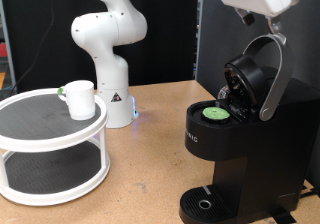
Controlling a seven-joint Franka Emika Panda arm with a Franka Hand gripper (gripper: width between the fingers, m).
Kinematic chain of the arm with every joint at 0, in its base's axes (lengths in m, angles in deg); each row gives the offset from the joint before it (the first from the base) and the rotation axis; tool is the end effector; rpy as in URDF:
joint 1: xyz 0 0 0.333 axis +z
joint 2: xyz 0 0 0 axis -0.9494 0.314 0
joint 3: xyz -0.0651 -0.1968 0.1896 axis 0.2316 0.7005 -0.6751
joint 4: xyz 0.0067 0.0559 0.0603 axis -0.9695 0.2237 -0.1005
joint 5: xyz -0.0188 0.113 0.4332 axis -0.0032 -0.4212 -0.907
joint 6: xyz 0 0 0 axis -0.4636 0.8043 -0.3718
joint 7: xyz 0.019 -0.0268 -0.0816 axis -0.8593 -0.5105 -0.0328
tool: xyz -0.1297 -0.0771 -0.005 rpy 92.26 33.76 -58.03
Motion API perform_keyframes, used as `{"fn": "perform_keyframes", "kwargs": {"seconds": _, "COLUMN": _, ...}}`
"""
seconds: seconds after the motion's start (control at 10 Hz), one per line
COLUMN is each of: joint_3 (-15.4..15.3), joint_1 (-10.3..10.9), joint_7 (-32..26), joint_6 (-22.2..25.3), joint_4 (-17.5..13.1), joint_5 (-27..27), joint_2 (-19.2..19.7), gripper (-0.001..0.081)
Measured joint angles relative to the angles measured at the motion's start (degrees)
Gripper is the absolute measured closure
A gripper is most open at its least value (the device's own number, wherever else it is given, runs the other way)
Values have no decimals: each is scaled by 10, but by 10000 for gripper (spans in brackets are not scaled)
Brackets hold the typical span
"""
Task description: Make a cup of coffee with the keurig machine
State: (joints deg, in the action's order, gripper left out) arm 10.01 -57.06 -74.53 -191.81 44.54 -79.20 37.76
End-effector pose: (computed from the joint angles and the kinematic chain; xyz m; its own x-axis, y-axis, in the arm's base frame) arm 0.5711 0.1767 0.4591 0.7319 0.5477 0.4055 0.6740 -0.6696 -0.3121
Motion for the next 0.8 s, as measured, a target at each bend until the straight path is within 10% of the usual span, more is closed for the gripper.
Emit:
{"fn": "perform_keyframes", "kwargs": {"seconds": 0.2, "joint_3": -15, "joint_1": 1, "joint_7": 12, "joint_6": -16, "joint_4": 0, "joint_5": 1, "joint_2": 5, "gripper": 93}}
{"fn": "perform_keyframes", "kwargs": {"seconds": 0.6, "joint_3": -33, "joint_1": 1, "joint_7": 24, "joint_6": -34, "joint_4": 0, "joint_5": 1, "joint_2": 11, "gripper": 597}}
{"fn": "perform_keyframes", "kwargs": {"seconds": 0.8, "joint_3": -37, "joint_1": 1, "joint_7": 25, "joint_6": -36, "joint_4": -1, "joint_5": 0, "joint_2": 11, "gripper": 725}}
